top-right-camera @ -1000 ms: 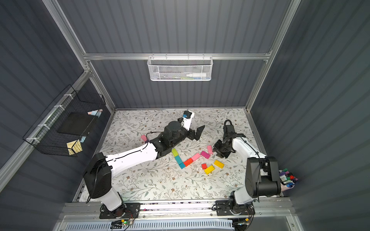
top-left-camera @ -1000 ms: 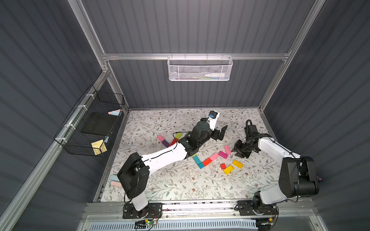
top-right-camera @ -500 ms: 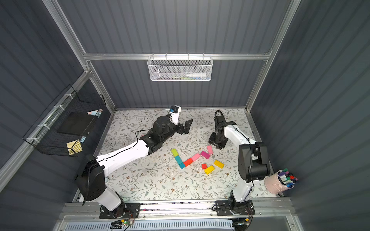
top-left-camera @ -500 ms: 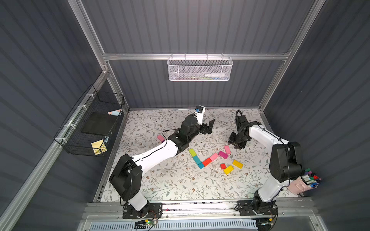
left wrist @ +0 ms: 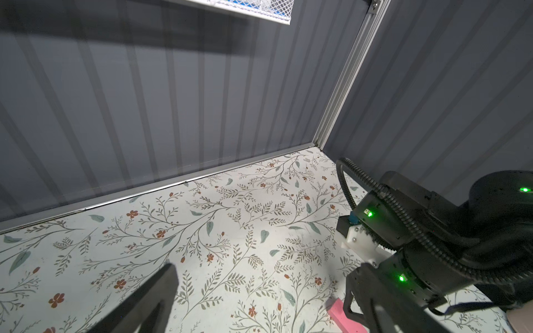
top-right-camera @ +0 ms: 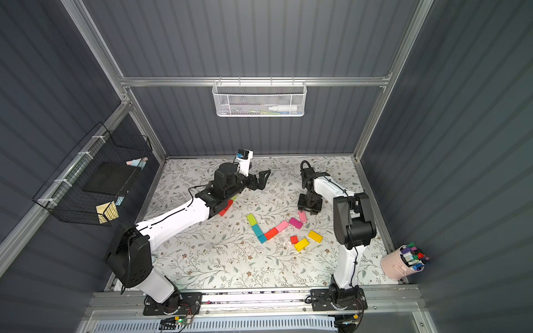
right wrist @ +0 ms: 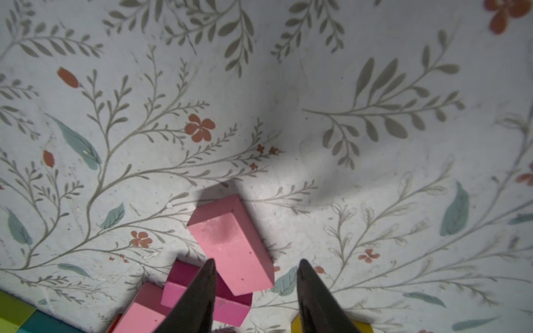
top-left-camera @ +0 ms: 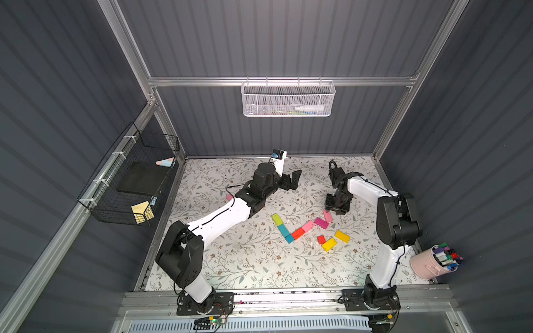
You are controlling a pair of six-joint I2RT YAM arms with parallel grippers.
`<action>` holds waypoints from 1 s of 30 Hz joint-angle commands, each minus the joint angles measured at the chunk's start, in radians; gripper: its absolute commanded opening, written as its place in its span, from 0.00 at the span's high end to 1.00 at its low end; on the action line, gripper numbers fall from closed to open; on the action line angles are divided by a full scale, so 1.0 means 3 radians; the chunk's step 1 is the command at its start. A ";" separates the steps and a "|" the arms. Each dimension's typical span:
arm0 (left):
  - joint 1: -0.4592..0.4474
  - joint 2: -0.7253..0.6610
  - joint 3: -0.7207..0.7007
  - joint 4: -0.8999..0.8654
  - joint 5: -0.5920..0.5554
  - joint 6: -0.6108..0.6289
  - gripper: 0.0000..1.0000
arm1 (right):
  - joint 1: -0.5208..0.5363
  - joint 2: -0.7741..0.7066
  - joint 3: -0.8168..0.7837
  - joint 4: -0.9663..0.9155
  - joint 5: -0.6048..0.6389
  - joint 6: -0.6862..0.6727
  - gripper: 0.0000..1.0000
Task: Assemble the letter v with building blocks
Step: Pick up the building block from the center of the board.
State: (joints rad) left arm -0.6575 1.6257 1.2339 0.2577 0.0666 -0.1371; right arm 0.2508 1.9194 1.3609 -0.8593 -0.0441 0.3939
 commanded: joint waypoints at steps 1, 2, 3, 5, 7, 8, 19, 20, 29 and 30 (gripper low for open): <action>0.0014 0.0020 -0.0034 0.0021 0.0402 -0.0081 0.00 | 0.0042 -0.0005 -0.0031 0.0023 -0.0020 -0.0149 0.53; 0.0013 0.0054 -0.0033 0.0028 0.0443 -0.0082 0.00 | 0.0053 -0.0011 -0.0038 0.0054 -0.0047 -0.0160 0.53; 0.0013 0.0088 -0.0035 0.0048 0.0473 -0.0080 0.00 | 0.0070 -0.0018 -0.0041 0.0081 -0.0077 -0.0179 0.53; 0.0016 0.0141 -0.0045 0.0079 0.0504 -0.0080 0.01 | 0.0103 -0.0025 -0.0049 0.0134 -0.0108 -0.0203 0.53; 0.0019 0.0182 -0.0060 0.0099 0.0519 -0.0083 0.00 | 0.0139 0.0007 -0.0045 0.0171 -0.0141 -0.0272 0.52; 0.0019 0.0199 -0.0063 0.0107 0.0529 -0.0084 0.01 | 0.0154 0.0053 -0.0021 0.0143 -0.0101 -0.0297 0.52; 0.0049 0.0159 -0.0097 0.0108 0.0850 0.0065 0.00 | 0.0156 0.0157 -0.0159 0.0082 0.0231 -0.0484 0.53; 0.0049 0.0164 -0.0116 0.0111 0.0991 0.0061 0.01 | 0.0156 0.0143 -0.0186 0.0109 0.0229 -0.0490 0.53; 0.0054 -0.0069 -0.0428 0.0161 0.0676 -0.0172 0.00 | 0.0135 0.0176 -0.0229 0.0184 0.0265 -0.0555 0.80; 0.0057 -0.0082 -0.0445 0.0150 0.0661 -0.0177 0.00 | 0.0132 0.0193 -0.0237 0.0208 0.0278 -0.0561 0.84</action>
State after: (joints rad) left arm -0.6468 1.6566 1.1126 0.2928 0.2924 -0.1677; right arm 0.2962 1.9530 1.3087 -0.7975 0.0109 0.2424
